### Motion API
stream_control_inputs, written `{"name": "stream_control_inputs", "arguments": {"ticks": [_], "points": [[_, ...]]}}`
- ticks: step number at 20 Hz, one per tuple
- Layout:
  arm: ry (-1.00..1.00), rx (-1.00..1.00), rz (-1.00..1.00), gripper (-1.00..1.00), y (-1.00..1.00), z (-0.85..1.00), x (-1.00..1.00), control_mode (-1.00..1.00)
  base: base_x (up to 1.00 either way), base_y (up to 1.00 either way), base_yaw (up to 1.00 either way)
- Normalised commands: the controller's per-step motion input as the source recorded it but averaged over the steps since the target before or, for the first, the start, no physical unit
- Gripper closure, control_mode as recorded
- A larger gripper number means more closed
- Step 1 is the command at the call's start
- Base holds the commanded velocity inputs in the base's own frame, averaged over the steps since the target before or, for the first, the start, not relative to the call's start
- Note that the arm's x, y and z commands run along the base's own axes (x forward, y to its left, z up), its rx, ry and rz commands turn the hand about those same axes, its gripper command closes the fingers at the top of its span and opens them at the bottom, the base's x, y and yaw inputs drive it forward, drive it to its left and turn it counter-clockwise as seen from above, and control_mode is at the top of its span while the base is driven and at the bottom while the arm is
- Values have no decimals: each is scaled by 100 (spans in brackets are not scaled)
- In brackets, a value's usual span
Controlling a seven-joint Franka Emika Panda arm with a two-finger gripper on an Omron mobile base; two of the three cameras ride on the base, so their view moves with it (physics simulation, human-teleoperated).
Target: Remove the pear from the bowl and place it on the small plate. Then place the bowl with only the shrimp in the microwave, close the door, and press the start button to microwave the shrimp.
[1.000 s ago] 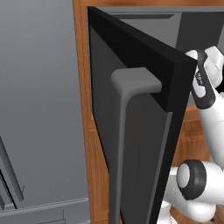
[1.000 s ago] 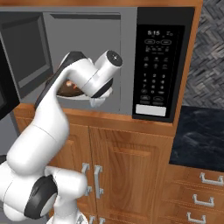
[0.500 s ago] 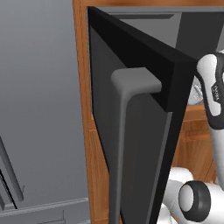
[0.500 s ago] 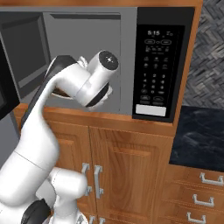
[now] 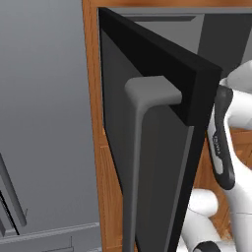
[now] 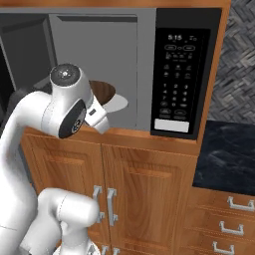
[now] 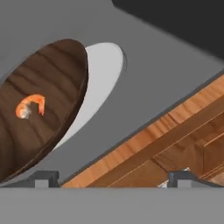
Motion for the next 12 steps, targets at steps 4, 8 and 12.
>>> {"name": "stream_control_inputs", "arguments": {"ticks": [4, 8, 12], "points": [[-8, -60, -7, -100, -3, 0, -10, -100, 0, 0, 0], [-6, -61, -9, -100, -6, 0, 0, -100, 0, 0, 0], [-8, -63, -11, -100, -13, 9, -1, -100, 0, 0, 0]]}}
